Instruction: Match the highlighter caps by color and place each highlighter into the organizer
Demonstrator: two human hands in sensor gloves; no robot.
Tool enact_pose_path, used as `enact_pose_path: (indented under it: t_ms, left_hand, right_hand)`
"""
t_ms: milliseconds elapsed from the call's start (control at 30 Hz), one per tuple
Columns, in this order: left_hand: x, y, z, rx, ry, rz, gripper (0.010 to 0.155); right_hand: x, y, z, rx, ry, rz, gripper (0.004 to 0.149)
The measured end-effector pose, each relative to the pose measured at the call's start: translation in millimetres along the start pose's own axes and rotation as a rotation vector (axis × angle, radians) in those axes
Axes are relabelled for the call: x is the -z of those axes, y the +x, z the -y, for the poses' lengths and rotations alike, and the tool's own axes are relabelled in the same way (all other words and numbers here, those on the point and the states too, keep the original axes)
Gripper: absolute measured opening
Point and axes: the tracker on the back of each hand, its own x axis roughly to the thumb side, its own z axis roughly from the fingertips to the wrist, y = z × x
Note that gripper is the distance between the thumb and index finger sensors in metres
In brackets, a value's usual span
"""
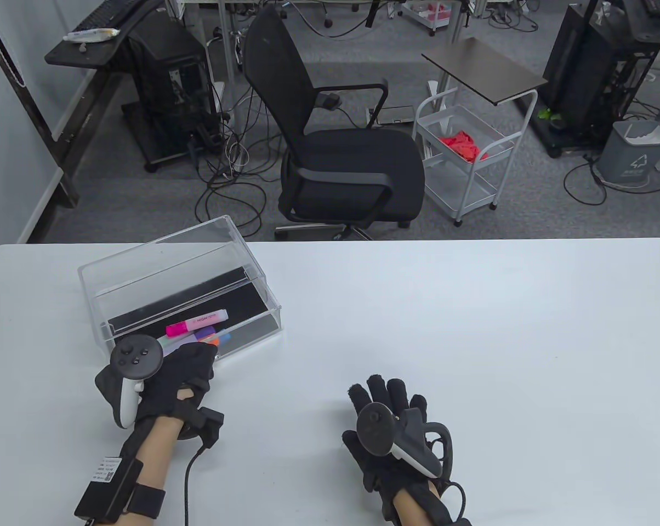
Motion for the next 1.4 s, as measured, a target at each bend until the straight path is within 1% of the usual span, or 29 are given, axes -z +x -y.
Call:
enact_pose_path:
  t_ms: [133, 300, 367, 500, 600, 667, 733, 833, 933, 1067, 1167, 1400]
  left_hand:
    - [6.3, -20.3, 13.4, -0.092, -0.027, -0.152, 0.055]
    - [14.4, -37.1, 22.8, -0.12, -0.044, -0.284, 0.058]
    - [16.7, -43.9, 26.2, -0.14, -0.055, -0.322, 0.059]
    - [20.9, -59.4, 36.1, -0.24, -0.091, -0.39, 0.062]
    - [24.4, -67.4, 40.7, -0.3, -0.123, -0.405, 0.063]
    - [26.5, -69.8, 42.4, -0.341, -0.124, -0.407, 0.064]
    - [27.4, -69.9, 44.1, -0.39, -0.138, -0.419, 0.063]
    - [29.7, -67.0, 45.9, -0.421, -0.114, -0.428, 0.061]
    - [31.8, -67.8, 47.9, -0.468, -0.134, -0.439, 0.059]
    - [35.9, -69.1, 46.9, -0.494, -0.091, -0.434, 0.057]
    - [43.2, -69.9, 44.0, -0.497, -0.122, -0.43, 0.057]
    - [66.9, -65.7, 39.2, -0.452, -0.137, -0.423, 0.058]
  right_hand:
    - [-0.2, -0.1, 0.4, 0.003, 0.005, -0.001, 0.076]
    - [-0.2, 0.0, 0.5, 0.001, 0.011, 0.0, 0.076]
    - [-0.1, 0.1, 0.6, 0.002, 0.015, 0.0, 0.075]
    - [0.2, 1.0, -0.3, -0.002, 0.026, 0.003, 0.075]
    - [0.6, 1.6, -0.5, -0.006, 0.027, 0.006, 0.076]
    - [0.8, 2.0, -0.7, -0.008, 0.029, 0.007, 0.076]
    - [1.0, 2.0, -1.0, -0.008, 0.033, 0.005, 0.076]
    - [1.1, 1.6, -2.4, 0.006, 0.05, 0.001, 0.076]
    - [1.0, 1.7, -2.3, 0.008, 0.053, -0.001, 0.076]
    - [1.5, 0.7, -2.6, 0.008, 0.054, -0.008, 0.075]
    - [2.1, -0.5, -3.5, 0.008, 0.062, -0.015, 0.076]
    - [5.1, -2.4, -5.5, 0.001, 0.076, -0.027, 0.076]
